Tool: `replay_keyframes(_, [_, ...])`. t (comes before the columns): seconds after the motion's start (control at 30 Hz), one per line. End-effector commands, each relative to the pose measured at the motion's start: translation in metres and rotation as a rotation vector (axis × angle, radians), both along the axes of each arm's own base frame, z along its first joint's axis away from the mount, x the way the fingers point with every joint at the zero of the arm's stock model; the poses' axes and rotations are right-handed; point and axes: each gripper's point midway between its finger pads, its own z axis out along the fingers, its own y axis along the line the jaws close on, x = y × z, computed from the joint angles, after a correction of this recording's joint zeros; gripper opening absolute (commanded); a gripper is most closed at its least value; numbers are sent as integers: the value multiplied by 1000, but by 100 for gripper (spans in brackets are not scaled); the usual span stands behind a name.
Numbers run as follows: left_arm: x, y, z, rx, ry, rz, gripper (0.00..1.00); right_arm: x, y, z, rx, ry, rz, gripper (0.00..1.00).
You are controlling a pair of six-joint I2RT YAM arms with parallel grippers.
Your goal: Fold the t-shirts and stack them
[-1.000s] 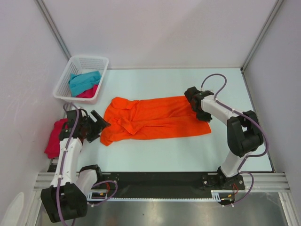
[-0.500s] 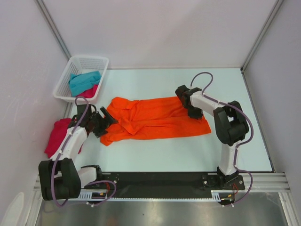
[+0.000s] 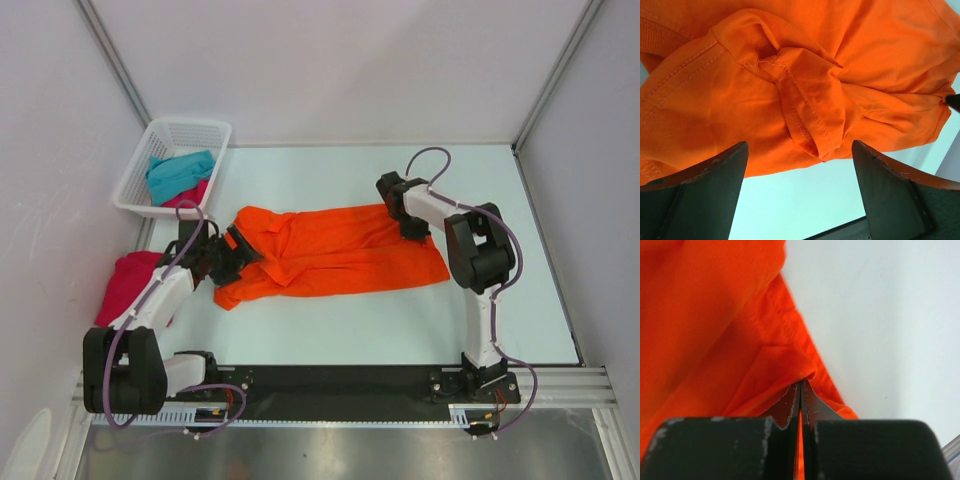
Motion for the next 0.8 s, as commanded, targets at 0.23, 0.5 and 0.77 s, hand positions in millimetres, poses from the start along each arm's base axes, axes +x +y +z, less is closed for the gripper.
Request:
replay_keyframes(0.23, [-4,-2,-8,-6,-4,-9,89,18,-29,46,-34,-154,-55,0])
replay_keyframes(0.5, [-3,-2,-6,-7,-14,-11,89,31,-26,34,-37,-117,-34,14])
replay_keyframes(0.77, [-3,-1,-5,5,-16,-9,89,48,-6,90,-35,-266,-1,33])
